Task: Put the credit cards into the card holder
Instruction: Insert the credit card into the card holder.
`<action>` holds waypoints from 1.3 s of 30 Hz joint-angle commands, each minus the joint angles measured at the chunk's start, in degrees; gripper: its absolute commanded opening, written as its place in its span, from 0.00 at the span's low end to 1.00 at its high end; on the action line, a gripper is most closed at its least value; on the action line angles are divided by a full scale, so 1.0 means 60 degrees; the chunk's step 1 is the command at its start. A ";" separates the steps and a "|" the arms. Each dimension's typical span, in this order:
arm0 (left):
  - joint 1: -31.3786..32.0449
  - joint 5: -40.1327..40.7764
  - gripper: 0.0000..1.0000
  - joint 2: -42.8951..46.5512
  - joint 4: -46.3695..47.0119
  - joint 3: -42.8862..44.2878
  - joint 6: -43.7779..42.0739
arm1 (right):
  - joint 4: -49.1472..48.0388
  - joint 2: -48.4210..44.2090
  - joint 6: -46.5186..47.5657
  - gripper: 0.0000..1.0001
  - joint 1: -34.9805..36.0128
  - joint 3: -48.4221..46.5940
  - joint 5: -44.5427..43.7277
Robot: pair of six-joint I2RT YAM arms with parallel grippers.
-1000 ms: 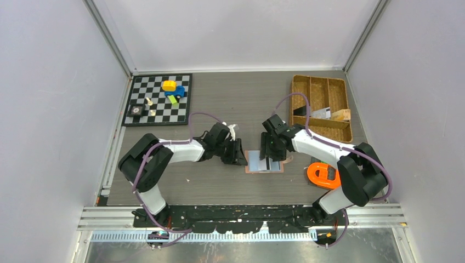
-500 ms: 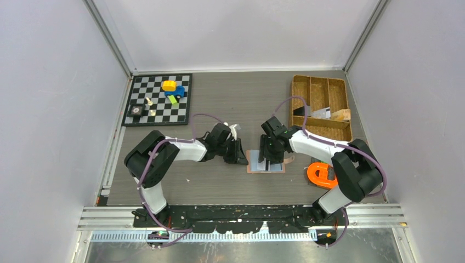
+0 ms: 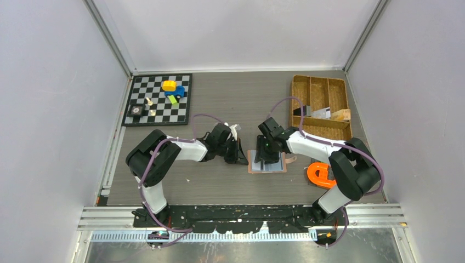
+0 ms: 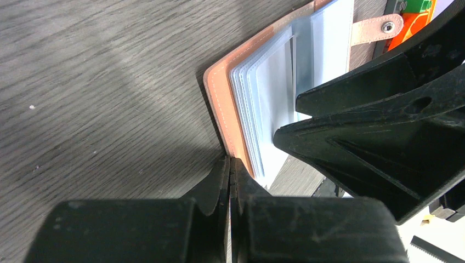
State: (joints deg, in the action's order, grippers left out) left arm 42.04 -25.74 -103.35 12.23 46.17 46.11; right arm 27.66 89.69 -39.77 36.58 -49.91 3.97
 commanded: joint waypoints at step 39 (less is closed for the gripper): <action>-0.0437 0.1451 0.00 0.0143 -0.1474 -0.0488 -0.0780 | -0.0276 -0.0250 0.0696 0.56 0.0492 -0.1245 0.0274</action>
State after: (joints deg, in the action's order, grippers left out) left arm 41.12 -23.75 -102.19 10.44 46.09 44.99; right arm 28.27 91.39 -36.27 38.44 -53.01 3.51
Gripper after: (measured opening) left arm 0.008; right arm 0.543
